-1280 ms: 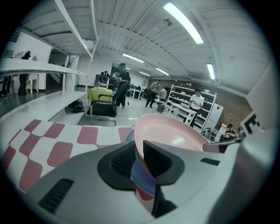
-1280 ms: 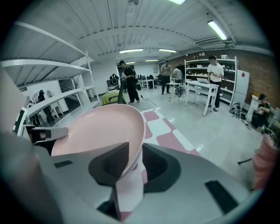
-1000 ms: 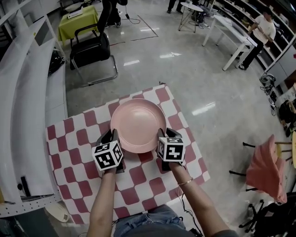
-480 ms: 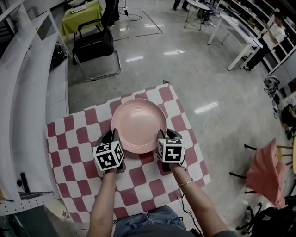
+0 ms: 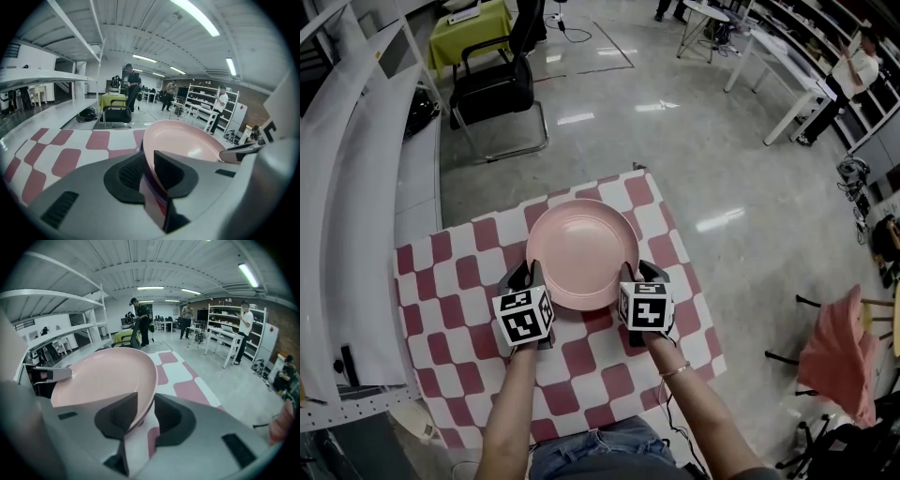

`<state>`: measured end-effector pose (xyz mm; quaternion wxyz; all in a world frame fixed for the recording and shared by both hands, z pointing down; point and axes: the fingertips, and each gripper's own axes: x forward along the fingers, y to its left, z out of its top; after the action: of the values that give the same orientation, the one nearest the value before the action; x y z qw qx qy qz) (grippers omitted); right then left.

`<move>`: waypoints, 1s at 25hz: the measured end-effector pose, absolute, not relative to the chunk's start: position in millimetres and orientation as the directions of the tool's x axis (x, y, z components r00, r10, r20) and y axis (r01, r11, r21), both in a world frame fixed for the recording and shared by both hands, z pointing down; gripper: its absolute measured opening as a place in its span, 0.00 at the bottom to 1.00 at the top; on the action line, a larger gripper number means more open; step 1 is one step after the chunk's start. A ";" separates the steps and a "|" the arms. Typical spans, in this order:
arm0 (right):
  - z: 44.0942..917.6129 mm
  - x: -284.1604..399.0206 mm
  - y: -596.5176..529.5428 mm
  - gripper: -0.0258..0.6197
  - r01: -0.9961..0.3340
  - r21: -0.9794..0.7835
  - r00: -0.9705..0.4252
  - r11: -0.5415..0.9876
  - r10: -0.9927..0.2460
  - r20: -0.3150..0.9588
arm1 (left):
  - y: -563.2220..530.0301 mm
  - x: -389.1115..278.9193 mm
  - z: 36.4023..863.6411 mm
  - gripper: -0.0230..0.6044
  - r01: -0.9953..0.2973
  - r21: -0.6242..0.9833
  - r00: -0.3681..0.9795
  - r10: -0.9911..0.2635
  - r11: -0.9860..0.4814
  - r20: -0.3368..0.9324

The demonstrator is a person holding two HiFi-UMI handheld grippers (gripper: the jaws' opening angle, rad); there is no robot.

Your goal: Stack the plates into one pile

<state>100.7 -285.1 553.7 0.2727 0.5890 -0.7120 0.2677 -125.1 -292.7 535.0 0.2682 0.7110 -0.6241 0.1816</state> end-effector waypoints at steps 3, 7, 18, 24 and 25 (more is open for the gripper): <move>554.4 99.9 -285.5 0.21 -0.985 -0.058 -0.156 0.162 -0.697 0.700 | -292.5 -126.1 535.1 0.15 -0.987 0.145 0.147 -0.791 -0.075 0.594; 555.3 99.4 -286.3 0.22 -0.986 -0.049 -0.149 0.161 -0.701 0.697 | -292.6 -123.7 535.0 0.20 -0.987 0.134 0.155 -0.792 -0.093 0.591; 548.6 102.4 -289.6 0.22 -0.989 -0.025 -0.125 0.146 -0.726 0.676 | -293.0 -126.2 533.2 0.27 -0.991 0.049 0.126 -0.790 -0.121 0.601; 541.5 104.1 -289.1 0.22 -0.989 -0.037 -0.134 0.145 -0.742 0.657 | -293.1 -130.8 527.2 0.27 -0.992 0.054 0.126 -0.803 -0.116 0.582; 539.9 104.9 -288.7 0.22 -0.989 -0.039 -0.133 0.142 -0.744 0.654 | -293.4 -130.0 525.1 0.27 -0.991 0.056 0.131 -0.807 -0.121 0.576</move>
<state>104.9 -288.7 539.9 0.2521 0.6082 -0.7125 0.2426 -130.0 -293.4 525.1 0.2203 0.7188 -0.6254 0.2089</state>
